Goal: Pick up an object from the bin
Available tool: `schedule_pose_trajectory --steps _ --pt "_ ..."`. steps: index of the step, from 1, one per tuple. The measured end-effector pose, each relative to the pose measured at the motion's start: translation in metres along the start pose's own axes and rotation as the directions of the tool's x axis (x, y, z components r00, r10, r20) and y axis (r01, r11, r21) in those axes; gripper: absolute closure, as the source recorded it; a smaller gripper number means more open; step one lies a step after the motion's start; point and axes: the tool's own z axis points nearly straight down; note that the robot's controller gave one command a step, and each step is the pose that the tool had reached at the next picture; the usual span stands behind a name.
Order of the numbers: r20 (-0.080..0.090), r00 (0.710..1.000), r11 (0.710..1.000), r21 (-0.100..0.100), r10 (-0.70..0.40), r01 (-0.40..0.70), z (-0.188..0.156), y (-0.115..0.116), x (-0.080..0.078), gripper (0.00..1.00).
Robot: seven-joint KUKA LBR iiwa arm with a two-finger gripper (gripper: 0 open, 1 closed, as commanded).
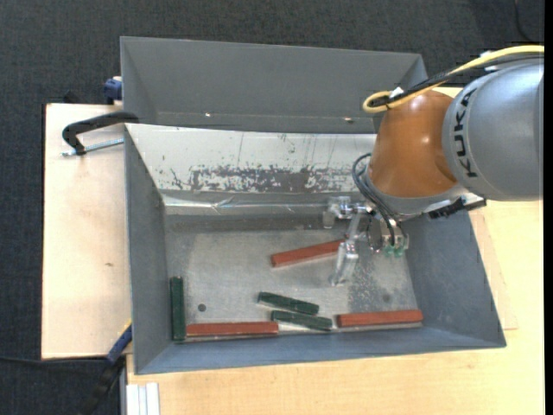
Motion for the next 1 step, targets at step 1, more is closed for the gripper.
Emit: schedule_pose_trajectory --steps 1 --pt "0.003 0.998 0.998 0.002 -0.07 0.07 0.0248 -0.0046 -0.0027 1.0"
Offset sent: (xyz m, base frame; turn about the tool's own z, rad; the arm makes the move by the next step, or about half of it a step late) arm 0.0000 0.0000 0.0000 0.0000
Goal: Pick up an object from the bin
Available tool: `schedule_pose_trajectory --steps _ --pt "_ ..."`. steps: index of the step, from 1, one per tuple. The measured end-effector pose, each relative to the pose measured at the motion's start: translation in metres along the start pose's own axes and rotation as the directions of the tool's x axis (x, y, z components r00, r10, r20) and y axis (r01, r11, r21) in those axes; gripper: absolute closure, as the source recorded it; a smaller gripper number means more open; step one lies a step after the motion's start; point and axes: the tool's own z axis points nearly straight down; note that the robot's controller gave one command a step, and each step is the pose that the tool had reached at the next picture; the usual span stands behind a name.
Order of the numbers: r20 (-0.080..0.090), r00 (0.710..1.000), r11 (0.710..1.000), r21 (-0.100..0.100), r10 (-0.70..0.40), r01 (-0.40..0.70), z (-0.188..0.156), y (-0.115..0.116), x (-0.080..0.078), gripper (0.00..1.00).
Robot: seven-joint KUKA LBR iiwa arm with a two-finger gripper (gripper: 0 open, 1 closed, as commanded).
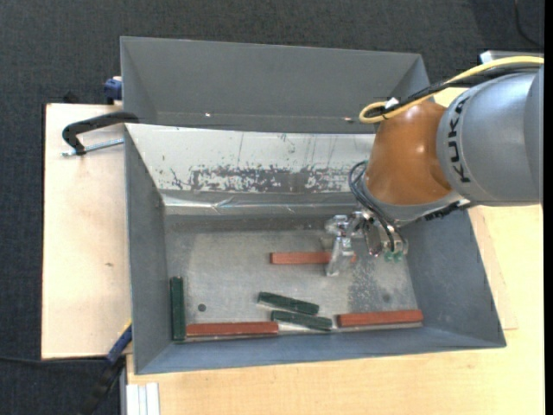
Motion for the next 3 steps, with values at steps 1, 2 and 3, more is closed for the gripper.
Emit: schedule_pose_trajectory --steps 1,2,3 --pt "0.0 1.0 1.0 0.0 0.0 0.0 0.0 0.0 0.0 1.0" --pt "0.004 0.999 0.999 0.0 -0.035 0.035 -0.124 0.02 0.022 1.0" --pt "0.004 0.999 0.999 0.0 -0.035 0.035 -0.124 0.02 0.022 1.0"
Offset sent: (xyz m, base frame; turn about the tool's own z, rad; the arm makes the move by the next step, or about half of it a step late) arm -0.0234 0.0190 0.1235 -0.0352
